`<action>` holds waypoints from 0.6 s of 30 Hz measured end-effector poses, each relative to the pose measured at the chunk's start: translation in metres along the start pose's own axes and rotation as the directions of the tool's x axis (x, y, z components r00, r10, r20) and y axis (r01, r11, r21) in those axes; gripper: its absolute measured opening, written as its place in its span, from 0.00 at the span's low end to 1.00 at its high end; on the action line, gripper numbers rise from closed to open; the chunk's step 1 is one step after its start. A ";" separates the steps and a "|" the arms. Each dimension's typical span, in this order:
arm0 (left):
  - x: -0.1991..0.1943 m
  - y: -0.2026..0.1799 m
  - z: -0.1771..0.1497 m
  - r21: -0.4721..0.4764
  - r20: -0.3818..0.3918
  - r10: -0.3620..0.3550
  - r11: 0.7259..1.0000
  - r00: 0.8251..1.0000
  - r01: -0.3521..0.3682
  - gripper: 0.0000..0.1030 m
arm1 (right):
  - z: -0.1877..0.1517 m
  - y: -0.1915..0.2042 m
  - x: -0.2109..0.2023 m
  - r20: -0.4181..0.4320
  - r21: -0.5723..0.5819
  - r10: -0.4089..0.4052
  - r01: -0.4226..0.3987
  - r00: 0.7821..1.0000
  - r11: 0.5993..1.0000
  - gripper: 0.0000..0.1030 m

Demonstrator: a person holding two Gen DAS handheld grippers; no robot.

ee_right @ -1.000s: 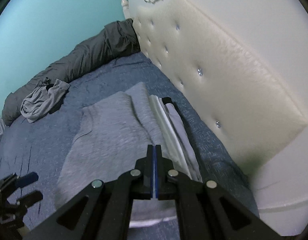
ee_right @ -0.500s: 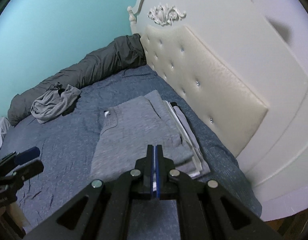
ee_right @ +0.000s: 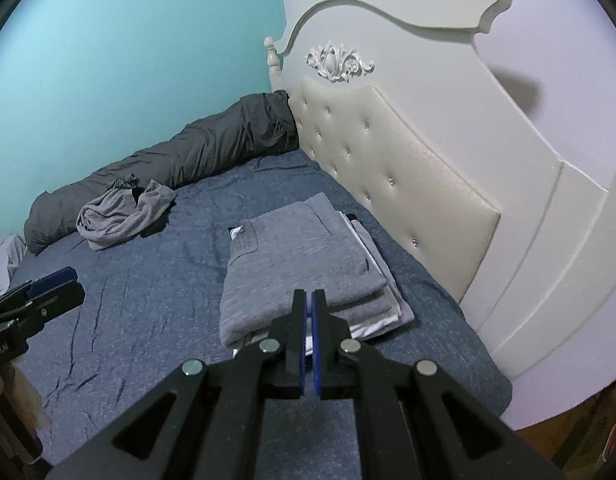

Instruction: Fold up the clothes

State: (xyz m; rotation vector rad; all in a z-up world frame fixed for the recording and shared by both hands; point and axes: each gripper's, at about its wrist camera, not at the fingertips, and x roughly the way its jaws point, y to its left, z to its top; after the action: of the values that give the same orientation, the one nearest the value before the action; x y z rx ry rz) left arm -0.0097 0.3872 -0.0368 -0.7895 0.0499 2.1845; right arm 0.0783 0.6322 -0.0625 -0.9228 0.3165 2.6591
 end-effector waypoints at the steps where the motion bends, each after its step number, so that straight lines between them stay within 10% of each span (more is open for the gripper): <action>1: -0.004 -0.002 -0.001 0.004 0.002 0.001 1.000 1.000 -0.001 0.62 | -0.002 0.001 -0.004 0.006 0.002 -0.002 0.002 1.000 1.000 0.02; 18: -0.052 -0.025 -0.021 0.056 0.022 0.006 0.998 1.000 -0.007 0.74 | -0.040 0.026 -0.075 0.071 0.052 -0.032 0.028 0.997 0.998 0.20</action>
State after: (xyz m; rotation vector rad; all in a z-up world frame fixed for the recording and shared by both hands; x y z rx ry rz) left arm 0.0443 0.3630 -0.0198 -0.7351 0.1022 2.1877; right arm 0.1476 0.5799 -0.0431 -0.8083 0.3497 2.6366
